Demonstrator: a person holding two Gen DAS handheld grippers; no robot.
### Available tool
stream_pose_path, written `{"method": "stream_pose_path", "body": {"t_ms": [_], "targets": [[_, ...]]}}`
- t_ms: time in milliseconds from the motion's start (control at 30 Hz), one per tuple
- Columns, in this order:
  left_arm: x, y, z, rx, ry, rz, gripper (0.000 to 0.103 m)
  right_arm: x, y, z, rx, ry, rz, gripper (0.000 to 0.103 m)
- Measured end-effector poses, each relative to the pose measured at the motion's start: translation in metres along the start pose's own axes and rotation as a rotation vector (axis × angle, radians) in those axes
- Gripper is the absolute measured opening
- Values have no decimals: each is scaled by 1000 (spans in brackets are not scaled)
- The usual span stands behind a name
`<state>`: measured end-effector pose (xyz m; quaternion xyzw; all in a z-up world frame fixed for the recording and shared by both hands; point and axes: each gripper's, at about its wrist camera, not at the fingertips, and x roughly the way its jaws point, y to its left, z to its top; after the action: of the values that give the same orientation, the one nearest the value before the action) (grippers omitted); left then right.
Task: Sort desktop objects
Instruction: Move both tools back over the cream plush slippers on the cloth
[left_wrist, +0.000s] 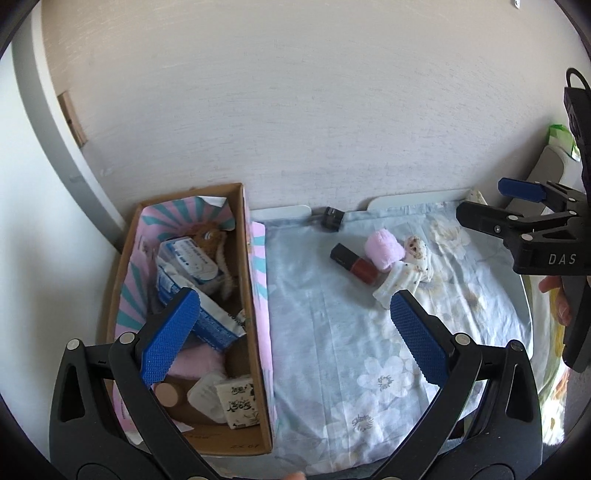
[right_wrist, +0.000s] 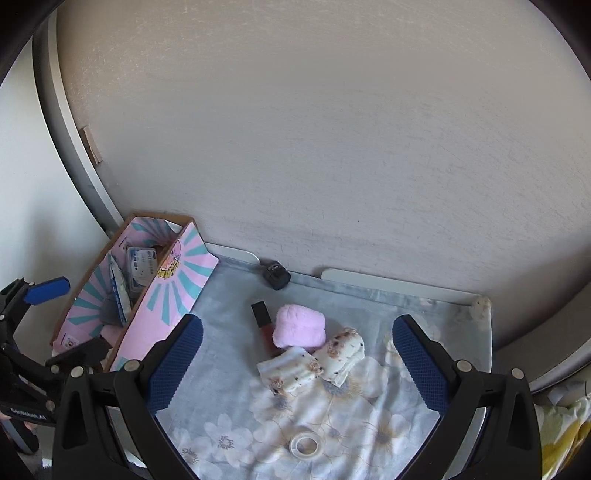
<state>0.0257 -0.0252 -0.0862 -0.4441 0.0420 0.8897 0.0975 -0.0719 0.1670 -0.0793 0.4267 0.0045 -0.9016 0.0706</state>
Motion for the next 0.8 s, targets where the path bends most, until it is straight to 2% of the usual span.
{"method": "stream_pose_path", "body": {"t_ms": [200,367,500,633,800], "targets": [[7,-5,4,0,18,-30,103,2,-22,-12,92,5,53,103],[15,-12,2,21,49,-47,103,-4,-36,-23,87,44,-6,103],[22,-20,1,34,68,-80,103,-14,-53,-35,144,39,-21,103],[42,-35,0,51,106,-118,103,-8,-72,-56,196,98,-21,103],[73,-54,-4,82,139,-147,103,13,-84,-86,203,174,-19,103]]}}
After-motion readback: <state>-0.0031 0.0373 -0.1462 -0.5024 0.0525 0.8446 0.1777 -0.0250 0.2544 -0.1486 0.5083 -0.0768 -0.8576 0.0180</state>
